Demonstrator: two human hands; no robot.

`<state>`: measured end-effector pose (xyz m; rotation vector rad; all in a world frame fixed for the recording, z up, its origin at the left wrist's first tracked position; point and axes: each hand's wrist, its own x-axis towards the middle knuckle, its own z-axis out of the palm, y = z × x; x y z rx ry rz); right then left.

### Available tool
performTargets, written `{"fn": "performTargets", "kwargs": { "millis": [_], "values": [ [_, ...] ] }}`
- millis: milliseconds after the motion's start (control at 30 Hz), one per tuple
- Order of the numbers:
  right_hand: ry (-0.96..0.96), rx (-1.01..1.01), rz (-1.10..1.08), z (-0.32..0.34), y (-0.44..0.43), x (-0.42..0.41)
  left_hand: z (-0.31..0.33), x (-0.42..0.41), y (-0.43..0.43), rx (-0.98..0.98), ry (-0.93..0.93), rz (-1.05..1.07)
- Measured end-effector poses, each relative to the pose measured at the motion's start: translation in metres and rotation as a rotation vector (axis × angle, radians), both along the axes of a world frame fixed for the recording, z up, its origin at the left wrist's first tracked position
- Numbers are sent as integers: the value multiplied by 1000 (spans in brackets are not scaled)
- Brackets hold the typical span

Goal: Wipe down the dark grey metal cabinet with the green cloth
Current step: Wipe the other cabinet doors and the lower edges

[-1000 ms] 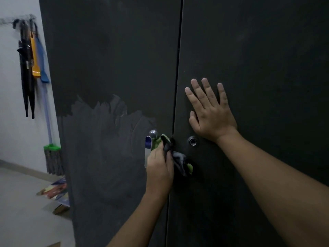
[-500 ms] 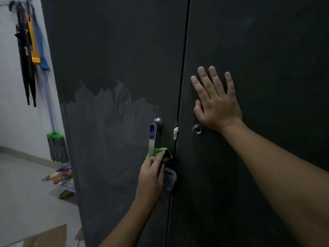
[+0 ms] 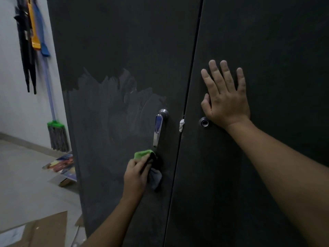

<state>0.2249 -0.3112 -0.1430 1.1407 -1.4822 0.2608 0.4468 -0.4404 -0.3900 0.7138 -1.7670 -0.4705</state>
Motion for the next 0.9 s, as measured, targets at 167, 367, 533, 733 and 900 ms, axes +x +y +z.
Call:
{"fn": "performTargets", "kwargs": {
  "millis": [167, 367, 533, 733, 900],
  "values": [
    [-4, -23, 15, 1, -1, 1, 49, -18, -6, 10, 171, 58],
    [13, -43, 7, 0, -2, 0, 23, -5, -15, -210, -9, -63],
    [8, -38, 11, 1, -2, 0, 70, 7, -32, -100, 76, -46],
    [32, -76, 12, -1, -4, -3, 160, -16, -37, -153, 277, 25],
    [57, -99, 19, -2, -5, -4, 182, -28, -41, -570, 116, -95]
  ]
}}
